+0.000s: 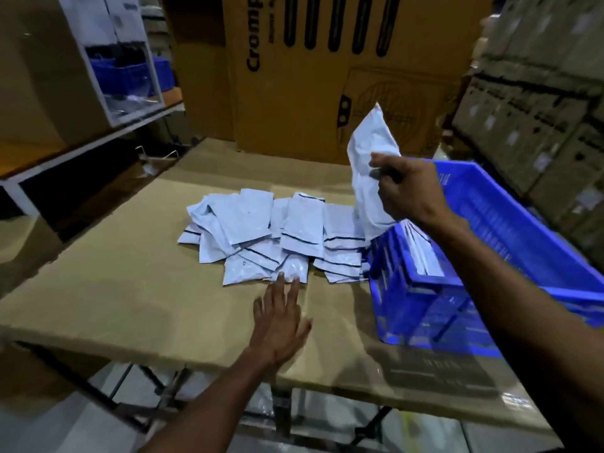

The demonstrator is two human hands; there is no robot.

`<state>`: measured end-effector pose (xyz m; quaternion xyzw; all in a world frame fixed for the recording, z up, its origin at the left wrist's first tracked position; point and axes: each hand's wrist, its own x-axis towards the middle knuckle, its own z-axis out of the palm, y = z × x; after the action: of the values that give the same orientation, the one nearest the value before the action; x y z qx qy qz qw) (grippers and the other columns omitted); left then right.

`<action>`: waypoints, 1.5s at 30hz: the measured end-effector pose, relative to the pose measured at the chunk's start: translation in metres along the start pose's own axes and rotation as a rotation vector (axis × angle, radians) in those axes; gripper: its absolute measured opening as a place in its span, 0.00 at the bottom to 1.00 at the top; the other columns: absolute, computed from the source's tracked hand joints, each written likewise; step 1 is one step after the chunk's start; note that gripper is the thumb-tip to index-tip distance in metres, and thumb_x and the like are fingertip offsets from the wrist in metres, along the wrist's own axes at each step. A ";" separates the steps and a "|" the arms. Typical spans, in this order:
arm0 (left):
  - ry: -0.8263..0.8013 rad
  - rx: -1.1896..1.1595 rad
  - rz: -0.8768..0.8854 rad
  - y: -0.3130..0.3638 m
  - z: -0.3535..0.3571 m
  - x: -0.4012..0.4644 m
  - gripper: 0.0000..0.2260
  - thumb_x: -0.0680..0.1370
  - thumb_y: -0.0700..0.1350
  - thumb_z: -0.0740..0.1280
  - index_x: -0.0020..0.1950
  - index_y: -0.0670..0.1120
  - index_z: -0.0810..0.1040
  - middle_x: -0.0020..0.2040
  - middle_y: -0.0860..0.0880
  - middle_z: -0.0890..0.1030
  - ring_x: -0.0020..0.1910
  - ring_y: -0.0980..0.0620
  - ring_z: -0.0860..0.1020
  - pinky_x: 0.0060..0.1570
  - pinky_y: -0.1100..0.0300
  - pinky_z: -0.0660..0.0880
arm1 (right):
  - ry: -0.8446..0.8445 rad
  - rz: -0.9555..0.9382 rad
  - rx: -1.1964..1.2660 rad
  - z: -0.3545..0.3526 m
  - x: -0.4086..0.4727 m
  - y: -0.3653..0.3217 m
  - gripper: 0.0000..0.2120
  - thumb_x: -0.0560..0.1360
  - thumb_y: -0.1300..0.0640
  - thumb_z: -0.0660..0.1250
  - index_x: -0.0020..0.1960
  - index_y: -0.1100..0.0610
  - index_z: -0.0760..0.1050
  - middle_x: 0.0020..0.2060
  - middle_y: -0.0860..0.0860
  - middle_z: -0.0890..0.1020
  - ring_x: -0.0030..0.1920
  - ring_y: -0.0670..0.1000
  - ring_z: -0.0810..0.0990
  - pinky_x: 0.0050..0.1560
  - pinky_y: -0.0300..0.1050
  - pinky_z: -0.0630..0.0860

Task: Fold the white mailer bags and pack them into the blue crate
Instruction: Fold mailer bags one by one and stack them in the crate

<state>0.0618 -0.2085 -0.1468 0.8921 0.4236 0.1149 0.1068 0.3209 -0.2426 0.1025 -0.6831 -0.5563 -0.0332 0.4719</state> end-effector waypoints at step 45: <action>-0.005 0.138 -0.110 0.079 0.030 0.042 0.30 0.80 0.61 0.49 0.79 0.49 0.61 0.82 0.44 0.51 0.80 0.39 0.53 0.73 0.34 0.55 | -0.729 0.331 -0.653 -0.007 -0.020 0.168 0.15 0.71 0.62 0.67 0.52 0.61 0.64 0.52 0.67 0.77 0.51 0.66 0.78 0.39 0.48 0.67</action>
<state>0.1542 -0.2279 -0.1482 0.8731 0.4785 0.0771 0.0522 0.4498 -0.2514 -0.0077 -0.8410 -0.5296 0.1101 0.0086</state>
